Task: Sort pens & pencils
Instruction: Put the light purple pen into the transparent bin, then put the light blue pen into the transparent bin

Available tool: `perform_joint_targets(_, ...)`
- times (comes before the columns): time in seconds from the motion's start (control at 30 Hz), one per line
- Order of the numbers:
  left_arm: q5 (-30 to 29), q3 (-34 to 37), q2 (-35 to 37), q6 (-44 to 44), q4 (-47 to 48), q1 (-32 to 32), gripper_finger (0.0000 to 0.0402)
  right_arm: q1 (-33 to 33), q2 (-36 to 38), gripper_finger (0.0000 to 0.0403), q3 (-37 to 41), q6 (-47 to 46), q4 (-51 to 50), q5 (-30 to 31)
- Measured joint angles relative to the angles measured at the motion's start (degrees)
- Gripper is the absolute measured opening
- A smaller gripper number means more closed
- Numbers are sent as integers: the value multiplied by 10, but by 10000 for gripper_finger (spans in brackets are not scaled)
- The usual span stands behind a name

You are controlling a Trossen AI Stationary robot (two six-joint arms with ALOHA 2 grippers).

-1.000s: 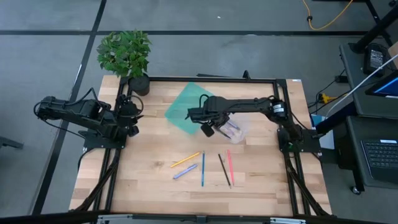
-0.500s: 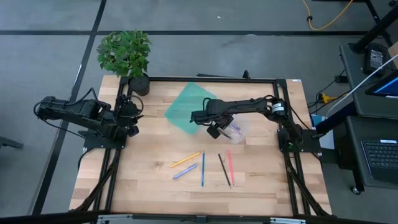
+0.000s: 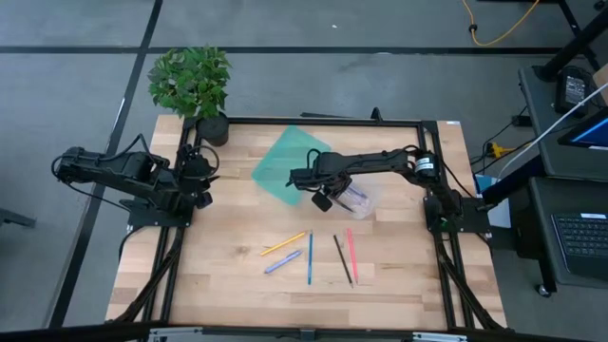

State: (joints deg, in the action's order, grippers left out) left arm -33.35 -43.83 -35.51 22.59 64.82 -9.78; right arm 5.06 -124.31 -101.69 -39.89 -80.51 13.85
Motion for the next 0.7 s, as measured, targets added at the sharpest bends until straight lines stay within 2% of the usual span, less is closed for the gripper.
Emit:
perform_joint_targets(0.4,0,0,0,0,0,0,115,0,0,83,-5,1,-4,6)
perform_joint_targets(0.53,0,0,0,0,0,0,115,-13,0,82,-54,-6,-6,-15)
perform_joint_targets(0.7,0,0,0,0,0,0,115,-65,0,82,-151,-33,7,-38)
